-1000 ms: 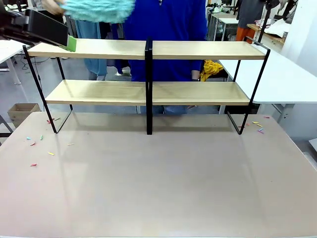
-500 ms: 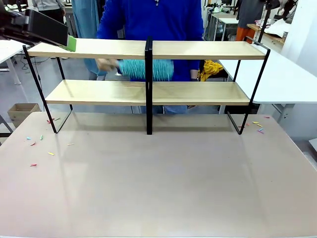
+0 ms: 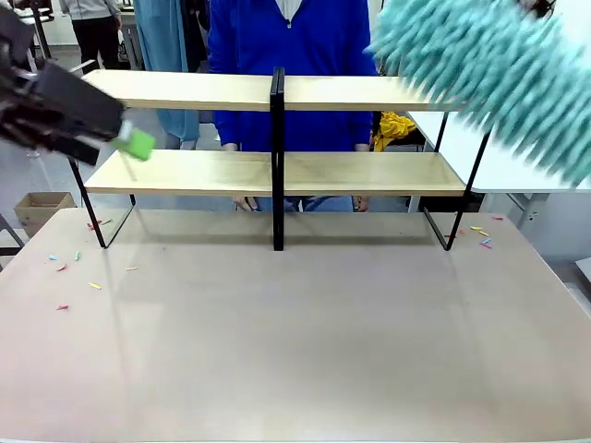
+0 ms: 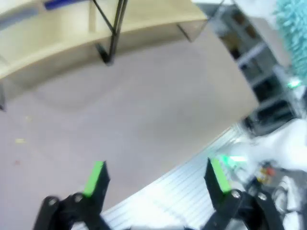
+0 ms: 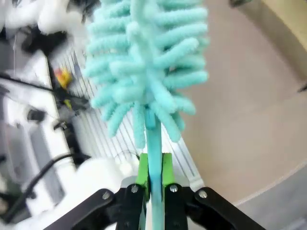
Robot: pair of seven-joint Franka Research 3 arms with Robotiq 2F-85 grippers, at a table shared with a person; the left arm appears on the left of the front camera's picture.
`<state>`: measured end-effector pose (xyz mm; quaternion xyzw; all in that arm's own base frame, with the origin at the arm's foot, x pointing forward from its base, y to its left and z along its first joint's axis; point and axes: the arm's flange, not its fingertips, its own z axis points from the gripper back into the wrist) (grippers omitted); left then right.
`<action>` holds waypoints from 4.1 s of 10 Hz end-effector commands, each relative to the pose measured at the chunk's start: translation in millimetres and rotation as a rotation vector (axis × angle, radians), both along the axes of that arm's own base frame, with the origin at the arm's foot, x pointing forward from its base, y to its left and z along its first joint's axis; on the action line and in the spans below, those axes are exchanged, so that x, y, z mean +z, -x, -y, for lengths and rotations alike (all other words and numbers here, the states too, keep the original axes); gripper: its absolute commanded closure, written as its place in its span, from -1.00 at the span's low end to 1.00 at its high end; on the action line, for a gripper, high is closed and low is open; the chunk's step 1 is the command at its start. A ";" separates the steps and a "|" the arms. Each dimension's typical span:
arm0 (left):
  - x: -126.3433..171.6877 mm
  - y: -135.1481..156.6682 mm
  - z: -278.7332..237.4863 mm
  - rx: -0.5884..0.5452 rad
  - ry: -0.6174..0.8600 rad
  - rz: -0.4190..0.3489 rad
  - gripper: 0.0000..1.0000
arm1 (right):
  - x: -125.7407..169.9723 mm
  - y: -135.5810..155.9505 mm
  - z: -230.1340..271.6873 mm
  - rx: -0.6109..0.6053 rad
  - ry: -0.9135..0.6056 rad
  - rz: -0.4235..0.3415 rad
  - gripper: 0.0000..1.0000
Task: Clean the shelves.
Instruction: Place the Duster on the table.
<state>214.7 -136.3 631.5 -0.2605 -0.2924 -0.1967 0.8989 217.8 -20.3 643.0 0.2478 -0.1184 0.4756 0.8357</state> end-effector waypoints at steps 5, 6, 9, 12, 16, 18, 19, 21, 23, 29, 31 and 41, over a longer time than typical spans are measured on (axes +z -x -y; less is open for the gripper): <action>-276.5 -24.9 -139.4 -0.021 0.853 -0.335 -1.00 | -155.4 -94.1 -102.3 0.326 0.294 -0.019 0.75; -310.5 -14.9 -152.1 0.082 0.841 -0.370 -1.00 | -139.8 -72.3 -93.6 0.267 0.244 -0.070 0.75; -338.5 -15.5 -155.6 0.137 0.527 -0.549 -1.00 | -158.9 -84.6 -106.3 0.300 0.269 -0.069 0.75; -246.5 -137.4 -252.4 0.123 0.837 -0.373 -1.00 | -219.0 -141.4 -121.8 0.423 0.459 0.162 0.75; -246.5 -137.4 -252.4 0.123 0.837 -0.373 -1.00 | -264.7 -153.6 -96.3 0.415 0.386 0.120 0.75; -246.5 -137.4 -252.4 0.123 0.837 -0.373 -1.00 | -269.7 -150.1 -88.8 0.430 0.335 0.108 0.75; -246.5 -137.4 -252.4 0.123 0.837 -0.373 -1.00 | -268.8 -149.4 -83.8 0.433 0.318 0.110 0.75; -246.5 -137.4 -252.4 0.123 0.837 -0.373 -1.00 | -271.3 -153.6 -78.9 0.430 0.324 0.106 -0.43; -246.5 -137.4 -252.4 0.123 0.837 -0.373 -1.00 | -263.1 -158.2 -61.6 0.384 0.297 0.121 -1.00; -246.5 -137.4 -252.4 0.123 0.837 -0.373 -1.00 | -201.4 -85.3 19.5 -0.006 -0.424 -0.260 -1.00; -246.5 -137.4 -252.4 0.123 0.837 -0.373 -1.00 | -188.7 -67.2 44.9 -0.144 -0.746 -0.224 -1.00; -246.5 -137.4 -252.4 0.123 0.837 -0.373 -1.00 | -186.8 -64.1 78.7 -0.376 -0.912 -0.430 -1.00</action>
